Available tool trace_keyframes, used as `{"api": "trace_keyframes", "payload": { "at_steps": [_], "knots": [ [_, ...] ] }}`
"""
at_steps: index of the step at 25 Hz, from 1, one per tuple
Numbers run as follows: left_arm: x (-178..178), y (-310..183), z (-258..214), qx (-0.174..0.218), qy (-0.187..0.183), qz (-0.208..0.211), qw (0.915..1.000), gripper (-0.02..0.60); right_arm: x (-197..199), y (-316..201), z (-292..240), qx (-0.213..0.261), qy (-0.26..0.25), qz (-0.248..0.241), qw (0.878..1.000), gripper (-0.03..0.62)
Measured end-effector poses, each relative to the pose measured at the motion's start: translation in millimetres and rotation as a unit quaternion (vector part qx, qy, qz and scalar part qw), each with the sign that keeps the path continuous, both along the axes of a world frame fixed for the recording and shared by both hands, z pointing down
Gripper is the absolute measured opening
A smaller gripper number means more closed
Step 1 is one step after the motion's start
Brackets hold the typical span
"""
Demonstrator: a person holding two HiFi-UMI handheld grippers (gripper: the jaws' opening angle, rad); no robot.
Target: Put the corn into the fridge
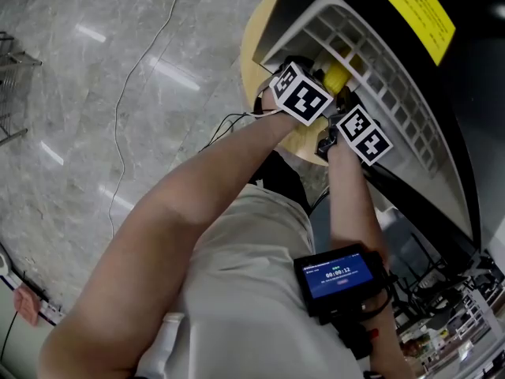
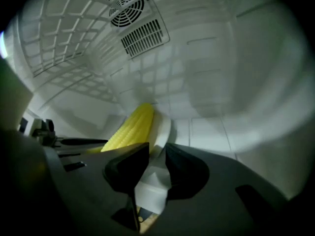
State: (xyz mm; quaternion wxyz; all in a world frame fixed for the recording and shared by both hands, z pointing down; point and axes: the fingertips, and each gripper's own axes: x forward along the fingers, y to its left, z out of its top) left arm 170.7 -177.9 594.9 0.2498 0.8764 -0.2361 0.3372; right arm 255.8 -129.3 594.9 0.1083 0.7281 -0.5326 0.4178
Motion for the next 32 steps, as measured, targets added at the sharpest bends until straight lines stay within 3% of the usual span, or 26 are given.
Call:
{"api": "trace_keyframes", "payload": {
  "at_steps": [7,16,23,32],
  "knots": [
    [-8.6,-4.7,-2.1,0.026,0.008,-0.017,0.9995,0.071,6.7,7.3,0.0,0.002,0.022,0.012,1.000,0.103],
    [-37.0,7.6,-17.4,0.049,0.050,-0.006,0.9976,0.071,10.4,19.6,-6.1,0.028,0.030,0.040,0.998,0.098],
    [-55.9,23.8,-12.8,0.027,0.047,0.003,0.9986,0.069,13.4,26.0,-11.4,0.042,0.030,0.045,0.998,0.014],
    [-80.1,35.9,-41.7,0.045,0.067,0.027,0.9964,0.009,-9.4,39.5,-41.7,0.088,0.012,0.012,0.996,0.008]
  ]
}}
